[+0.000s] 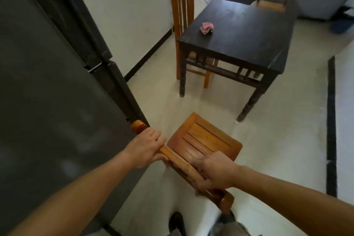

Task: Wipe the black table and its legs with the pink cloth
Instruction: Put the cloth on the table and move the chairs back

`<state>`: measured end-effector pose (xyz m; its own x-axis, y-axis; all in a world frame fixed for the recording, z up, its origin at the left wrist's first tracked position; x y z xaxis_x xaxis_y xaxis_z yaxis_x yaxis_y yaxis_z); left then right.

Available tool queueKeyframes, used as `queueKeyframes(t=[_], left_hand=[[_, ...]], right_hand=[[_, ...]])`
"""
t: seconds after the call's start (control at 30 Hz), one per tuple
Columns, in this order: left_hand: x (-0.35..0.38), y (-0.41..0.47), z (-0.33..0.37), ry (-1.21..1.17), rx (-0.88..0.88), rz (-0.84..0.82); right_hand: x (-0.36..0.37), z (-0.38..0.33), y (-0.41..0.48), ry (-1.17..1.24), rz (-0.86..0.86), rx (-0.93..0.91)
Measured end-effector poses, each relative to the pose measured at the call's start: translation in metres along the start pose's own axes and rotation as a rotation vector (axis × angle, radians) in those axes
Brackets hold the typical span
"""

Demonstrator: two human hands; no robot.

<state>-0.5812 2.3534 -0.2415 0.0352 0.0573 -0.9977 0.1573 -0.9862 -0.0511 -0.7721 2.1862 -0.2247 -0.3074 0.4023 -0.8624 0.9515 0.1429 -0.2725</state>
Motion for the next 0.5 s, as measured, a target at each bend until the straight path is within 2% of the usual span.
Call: queueKeyframes(t=[0.17,0.33,0.5], left_hand=[[0.002,0.045,-0.003,-0.011,0.039,0.130],[-0.006,0.101,0.002,-0.008,0.016,0.042],[-0.003,0.151,0.010,-0.066,0.040,0.091]], right_hand=[[-0.020,0.027,-0.009,-0.048,0.074,0.130],[-0.050,0.063,-0.025,-0.158,0.130,0.315],[-0.056,0.102,-0.052,-0.243,0.201,0.572]])
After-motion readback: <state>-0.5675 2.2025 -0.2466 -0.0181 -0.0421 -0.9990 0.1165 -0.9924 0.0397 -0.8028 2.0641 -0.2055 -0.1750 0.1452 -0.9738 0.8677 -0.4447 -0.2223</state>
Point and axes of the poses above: each hand's wrist, its own y-axis towards the middle knuckle, its own x-axis out of the palm, z = x × y, the point moved 2 cm from there along y, towards the middle knuckle, and after that the axes turned 5 degrees about z, right-handed, at the moved point
